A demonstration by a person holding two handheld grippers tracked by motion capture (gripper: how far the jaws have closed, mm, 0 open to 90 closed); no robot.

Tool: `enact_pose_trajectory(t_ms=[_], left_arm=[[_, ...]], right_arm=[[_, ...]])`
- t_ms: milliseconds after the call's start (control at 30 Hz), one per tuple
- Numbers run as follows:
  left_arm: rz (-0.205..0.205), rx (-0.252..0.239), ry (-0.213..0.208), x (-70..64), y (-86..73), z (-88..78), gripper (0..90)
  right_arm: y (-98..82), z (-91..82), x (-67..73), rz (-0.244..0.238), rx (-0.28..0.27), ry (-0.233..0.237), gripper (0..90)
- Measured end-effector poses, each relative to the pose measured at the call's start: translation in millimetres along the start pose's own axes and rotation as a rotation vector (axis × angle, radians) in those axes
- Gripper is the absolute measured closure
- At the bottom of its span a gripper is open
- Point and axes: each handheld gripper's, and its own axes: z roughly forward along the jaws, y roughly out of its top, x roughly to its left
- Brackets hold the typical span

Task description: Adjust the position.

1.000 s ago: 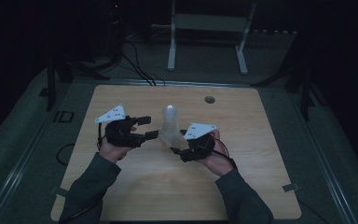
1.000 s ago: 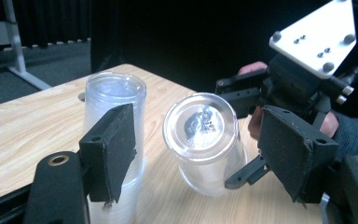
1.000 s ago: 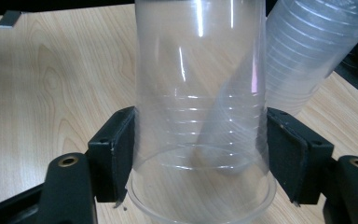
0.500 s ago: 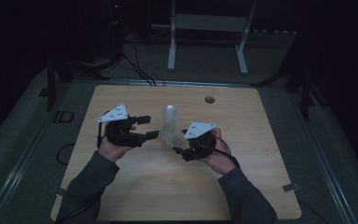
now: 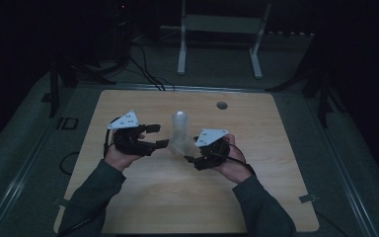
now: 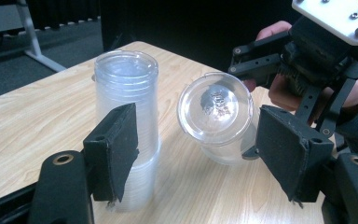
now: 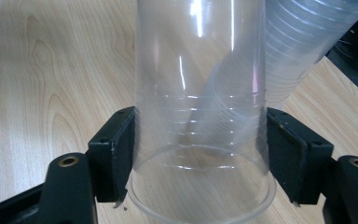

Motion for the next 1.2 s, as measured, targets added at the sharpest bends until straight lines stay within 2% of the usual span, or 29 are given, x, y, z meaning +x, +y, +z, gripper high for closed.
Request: enact_pose_trajectory(t_ms=[500, 867, 1200], left_arm=[[0.044, 0.096, 0.023, -3.8, 1.9, 5.5, 29.2], [0.111, 0.194, 0.028, -10.3, 2.8, 13.2, 28.6], [0.134, 0.24, 0.035, -13.3, 1.9, 17.7, 28.6]], right_arm=[[1.5, 0.7, -2.5, -0.031, 0.044, 0.023, 30.4], [1.4, 2.6, -2.7, -0.056, 0.081, 0.042, 30.4], [3.9, 3.5, -0.3, -0.096, 0.117, 0.056, 30.4]])
